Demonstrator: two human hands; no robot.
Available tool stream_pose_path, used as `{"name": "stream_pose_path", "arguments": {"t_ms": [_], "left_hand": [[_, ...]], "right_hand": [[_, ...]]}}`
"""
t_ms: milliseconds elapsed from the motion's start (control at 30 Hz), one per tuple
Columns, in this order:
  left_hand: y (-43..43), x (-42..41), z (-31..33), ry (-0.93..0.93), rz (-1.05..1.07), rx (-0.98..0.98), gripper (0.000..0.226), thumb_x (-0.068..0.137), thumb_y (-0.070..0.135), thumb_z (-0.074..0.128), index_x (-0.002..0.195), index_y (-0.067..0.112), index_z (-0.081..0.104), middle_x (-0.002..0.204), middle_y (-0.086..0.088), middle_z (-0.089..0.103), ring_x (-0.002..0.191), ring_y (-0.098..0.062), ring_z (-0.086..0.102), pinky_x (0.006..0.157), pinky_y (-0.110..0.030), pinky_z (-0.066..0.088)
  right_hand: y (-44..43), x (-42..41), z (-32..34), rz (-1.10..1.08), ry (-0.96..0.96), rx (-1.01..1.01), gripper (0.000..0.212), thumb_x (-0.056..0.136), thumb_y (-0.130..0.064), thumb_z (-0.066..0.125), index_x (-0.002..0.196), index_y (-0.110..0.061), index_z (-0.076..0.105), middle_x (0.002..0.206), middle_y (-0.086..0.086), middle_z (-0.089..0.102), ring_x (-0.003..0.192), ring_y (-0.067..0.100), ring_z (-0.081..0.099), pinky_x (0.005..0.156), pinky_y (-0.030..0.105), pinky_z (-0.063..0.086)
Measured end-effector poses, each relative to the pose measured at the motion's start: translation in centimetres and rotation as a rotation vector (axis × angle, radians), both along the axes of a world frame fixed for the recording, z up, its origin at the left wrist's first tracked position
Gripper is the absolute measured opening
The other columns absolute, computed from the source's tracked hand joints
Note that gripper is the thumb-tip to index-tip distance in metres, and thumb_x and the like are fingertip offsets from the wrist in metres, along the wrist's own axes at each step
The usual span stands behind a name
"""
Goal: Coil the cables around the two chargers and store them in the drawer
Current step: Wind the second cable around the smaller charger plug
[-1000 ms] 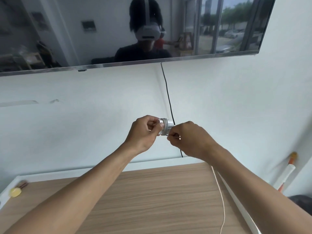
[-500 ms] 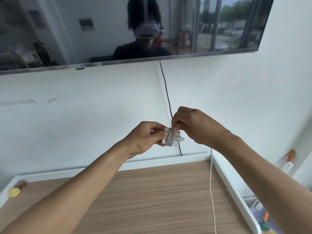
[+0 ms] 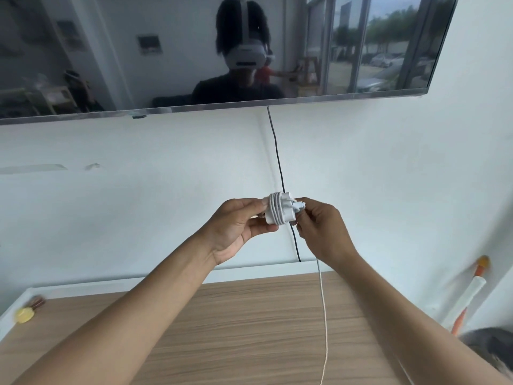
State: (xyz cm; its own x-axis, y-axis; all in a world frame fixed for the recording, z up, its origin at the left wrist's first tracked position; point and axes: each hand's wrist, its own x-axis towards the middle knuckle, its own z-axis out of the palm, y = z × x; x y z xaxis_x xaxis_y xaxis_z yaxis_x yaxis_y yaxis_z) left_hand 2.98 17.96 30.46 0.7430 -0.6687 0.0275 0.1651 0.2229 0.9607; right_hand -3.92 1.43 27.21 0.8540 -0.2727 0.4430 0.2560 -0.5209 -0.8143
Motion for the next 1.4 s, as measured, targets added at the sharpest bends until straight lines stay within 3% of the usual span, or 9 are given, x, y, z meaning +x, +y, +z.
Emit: {"name": "stream_pose_path", "arguments": {"t_ms": [200, 367, 500, 700, 933, 1000, 1133, 1300, 1400], "left_hand": [[-0.6, 0.6, -0.5, -0.122, 0.287, 0.106, 0.020, 0.095, 0.014, 0.058, 0.087, -0.001, 0.069, 0.095, -0.018, 0.069, 0.085, -0.025, 0.067, 0.083, -0.034, 0.059], [-0.5, 0.9, -1.7, -0.411, 0.452, 0.380, 0.016, 0.091, 0.021, 0.064, 0.098, 0.007, 0.068, 0.092, -0.009, 0.070, 0.075, -0.019, 0.072, 0.083, -0.034, 0.058], [0.1, 0.0, -1.6, -0.628, 0.355, 0.475, 0.011, 0.091, 0.014, 0.063, 0.099, 0.008, 0.066, 0.086, -0.004, 0.066, 0.073, -0.016, 0.067, 0.066, -0.015, 0.053], [1.3, 0.4, -0.2, -0.637, 0.207, 0.440, 0.013, 0.092, 0.011, 0.062, 0.101, 0.003, 0.066, 0.090, -0.010, 0.068, 0.081, -0.029, 0.069, 0.075, -0.030, 0.059], [1.6, -0.2, 0.0, -0.670, 0.061, 0.526, 0.015, 0.092, 0.011, 0.062, 0.102, 0.001, 0.067, 0.086, -0.005, 0.066, 0.079, -0.016, 0.064, 0.069, -0.020, 0.054], [2.0, 0.0, 0.0, -0.593, -0.004, 0.508, 0.016, 0.093, 0.011, 0.061, 0.103, 0.001, 0.067, 0.090, -0.011, 0.067, 0.083, -0.020, 0.066, 0.072, -0.023, 0.055], [2.7, -0.1, 0.3, -0.385, -0.145, 0.348, 0.025, 0.092, 0.012, 0.059, 0.109, -0.005, 0.065, 0.098, -0.016, 0.069, 0.085, -0.024, 0.068, 0.073, -0.026, 0.054], [2.2, -0.6, 0.4, -0.177, -0.166, 0.140, 0.040, 0.092, 0.015, 0.057, 0.116, -0.016, 0.057, 0.095, -0.015, 0.068, 0.084, -0.022, 0.066, 0.074, -0.029, 0.055], [1.4, -0.8, 0.4, -0.065, -0.050, 0.048, 0.032, 0.094, 0.013, 0.051, 0.110, -0.013, 0.060, 0.093, -0.012, 0.069, 0.083, -0.020, 0.067, 0.073, -0.027, 0.057]], "right_hand": [[1.8, -0.9, -0.6, -0.014, 0.104, -0.205, 0.022, 0.098, -0.017, 0.047, 0.092, -0.017, 0.068, 0.063, -0.011, 0.055, 0.048, 0.001, 0.049, 0.049, 0.012, 0.036], [1.9, -1.5, 1.3, -0.001, 0.246, -0.585, 0.026, 0.096, -0.024, 0.045, 0.079, -0.011, 0.061, 0.068, 0.003, 0.059, 0.061, 0.025, 0.051, 0.060, 0.035, 0.046], [0.7, -1.6, 3.6, -0.063, 0.211, -0.762, 0.020, 0.094, -0.029, 0.050, 0.083, -0.018, 0.062, 0.083, 0.001, 0.065, 0.075, 0.028, 0.059, 0.064, 0.037, 0.050], [-0.1, -2.0, 4.3, -0.064, 0.025, -0.853, 0.016, 0.096, -0.029, 0.054, 0.094, -0.022, 0.068, 0.092, -0.007, 0.066, 0.075, 0.023, 0.059, 0.059, 0.029, 0.039], [0.0, -1.7, 3.9, -0.039, -0.064, -0.852, 0.010, 0.088, -0.025, 0.064, 0.082, -0.018, 0.066, 0.082, -0.006, 0.063, 0.055, 0.015, 0.044, 0.054, 0.029, 0.039], [-0.1, -1.5, 3.9, 0.010, -0.035, -0.769, 0.007, 0.087, -0.020, 0.065, 0.080, -0.021, 0.067, 0.080, -0.010, 0.062, 0.054, 0.008, 0.045, 0.054, 0.024, 0.035], [-0.8, -1.6, 4.1, 0.141, 0.050, -0.285, 0.016, 0.087, -0.014, 0.067, 0.073, -0.022, 0.069, 0.061, -0.014, 0.062, 0.048, 0.004, 0.043, 0.048, 0.010, 0.032], [-1.0, -1.0, 2.1, 0.263, 0.099, 0.147, 0.024, 0.095, -0.014, 0.057, 0.072, -0.015, 0.065, 0.053, -0.010, 0.053, 0.045, 0.012, 0.034, 0.044, 0.020, 0.028], [-0.4, -0.9, 0.1, 0.226, 0.093, 0.217, 0.031, 0.096, -0.016, 0.054, 0.067, -0.010, 0.061, 0.059, 0.002, 0.056, 0.044, 0.012, 0.036, 0.043, 0.020, 0.029]]}}
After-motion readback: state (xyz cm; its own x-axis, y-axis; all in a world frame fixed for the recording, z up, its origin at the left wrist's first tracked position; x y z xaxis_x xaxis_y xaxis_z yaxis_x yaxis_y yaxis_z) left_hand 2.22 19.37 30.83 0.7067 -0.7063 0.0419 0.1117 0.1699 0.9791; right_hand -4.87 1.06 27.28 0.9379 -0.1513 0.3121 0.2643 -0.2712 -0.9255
